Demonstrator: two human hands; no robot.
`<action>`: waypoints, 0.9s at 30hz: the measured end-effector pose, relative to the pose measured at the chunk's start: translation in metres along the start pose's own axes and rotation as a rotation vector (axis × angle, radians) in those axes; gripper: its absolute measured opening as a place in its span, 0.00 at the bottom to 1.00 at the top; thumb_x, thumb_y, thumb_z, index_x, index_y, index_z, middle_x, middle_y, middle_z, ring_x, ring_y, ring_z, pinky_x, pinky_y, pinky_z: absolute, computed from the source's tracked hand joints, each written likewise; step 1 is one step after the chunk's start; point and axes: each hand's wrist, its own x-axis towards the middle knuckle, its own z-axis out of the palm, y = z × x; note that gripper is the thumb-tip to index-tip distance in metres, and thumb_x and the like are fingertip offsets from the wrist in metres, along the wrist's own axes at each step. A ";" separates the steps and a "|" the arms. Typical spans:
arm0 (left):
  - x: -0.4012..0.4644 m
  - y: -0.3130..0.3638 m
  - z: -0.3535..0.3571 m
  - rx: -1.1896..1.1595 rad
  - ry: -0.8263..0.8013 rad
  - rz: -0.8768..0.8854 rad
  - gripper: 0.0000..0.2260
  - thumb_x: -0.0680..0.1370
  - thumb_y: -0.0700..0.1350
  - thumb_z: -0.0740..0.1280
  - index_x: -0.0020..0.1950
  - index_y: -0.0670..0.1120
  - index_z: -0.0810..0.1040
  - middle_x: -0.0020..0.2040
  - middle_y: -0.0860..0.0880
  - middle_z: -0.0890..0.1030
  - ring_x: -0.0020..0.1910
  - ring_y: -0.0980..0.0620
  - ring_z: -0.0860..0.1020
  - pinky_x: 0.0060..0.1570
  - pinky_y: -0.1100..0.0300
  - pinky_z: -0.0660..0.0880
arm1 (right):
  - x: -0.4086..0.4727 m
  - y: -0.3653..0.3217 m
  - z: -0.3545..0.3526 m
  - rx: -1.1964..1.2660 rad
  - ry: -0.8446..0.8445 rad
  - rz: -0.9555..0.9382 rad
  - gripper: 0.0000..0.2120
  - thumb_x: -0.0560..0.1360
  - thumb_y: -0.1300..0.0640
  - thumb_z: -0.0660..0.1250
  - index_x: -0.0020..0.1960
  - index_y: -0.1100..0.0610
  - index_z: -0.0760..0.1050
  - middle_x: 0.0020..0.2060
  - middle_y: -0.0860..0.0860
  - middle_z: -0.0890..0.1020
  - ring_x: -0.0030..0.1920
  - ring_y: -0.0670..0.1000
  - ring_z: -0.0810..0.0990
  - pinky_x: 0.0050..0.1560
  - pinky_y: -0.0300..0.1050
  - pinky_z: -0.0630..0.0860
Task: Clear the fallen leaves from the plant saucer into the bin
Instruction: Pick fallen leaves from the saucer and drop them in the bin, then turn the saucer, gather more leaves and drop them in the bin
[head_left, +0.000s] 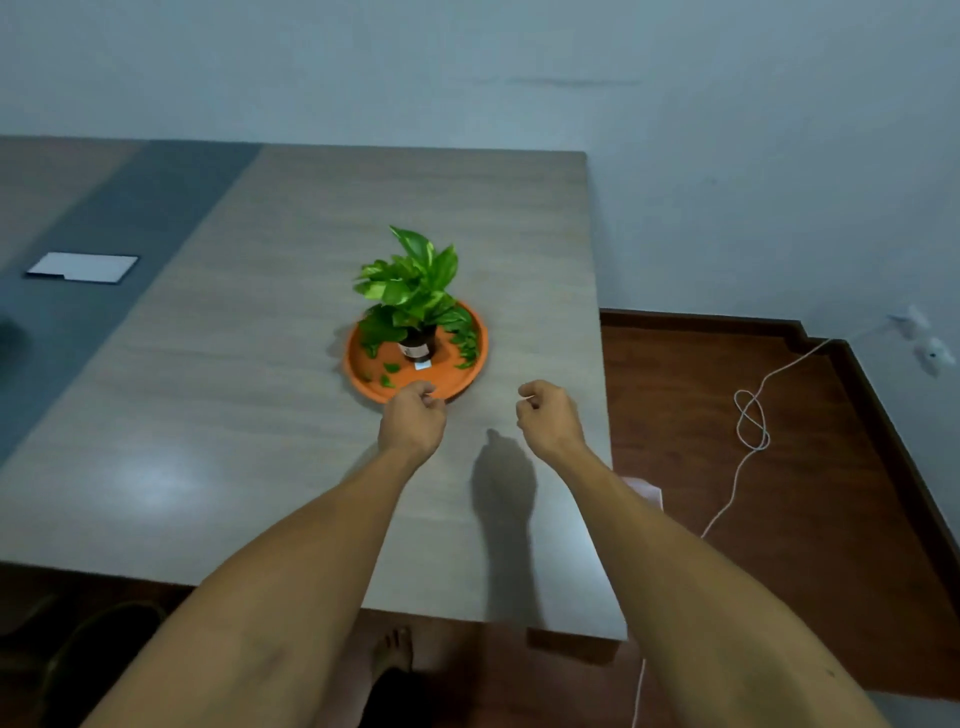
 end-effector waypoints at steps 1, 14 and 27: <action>0.016 -0.007 -0.014 0.007 -0.016 0.007 0.17 0.77 0.43 0.66 0.66 0.43 0.78 0.58 0.42 0.83 0.57 0.43 0.80 0.60 0.51 0.76 | 0.007 -0.011 0.015 -0.001 0.008 0.015 0.16 0.79 0.60 0.62 0.65 0.60 0.77 0.54 0.59 0.84 0.53 0.59 0.83 0.56 0.54 0.82; 0.147 -0.092 -0.104 0.092 -0.093 0.059 0.08 0.74 0.43 0.67 0.52 0.44 0.78 0.51 0.41 0.83 0.51 0.39 0.80 0.49 0.49 0.78 | 0.038 -0.091 0.168 0.042 0.176 0.277 0.30 0.77 0.59 0.66 0.75 0.62 0.58 0.67 0.63 0.69 0.64 0.66 0.74 0.63 0.56 0.74; 0.201 -0.110 -0.090 0.055 -0.111 0.006 0.08 0.77 0.45 0.65 0.55 0.44 0.78 0.51 0.40 0.83 0.51 0.38 0.80 0.45 0.54 0.72 | 0.060 -0.076 0.209 0.343 0.308 0.490 0.26 0.77 0.60 0.66 0.70 0.50 0.59 0.61 0.58 0.77 0.55 0.66 0.82 0.57 0.62 0.82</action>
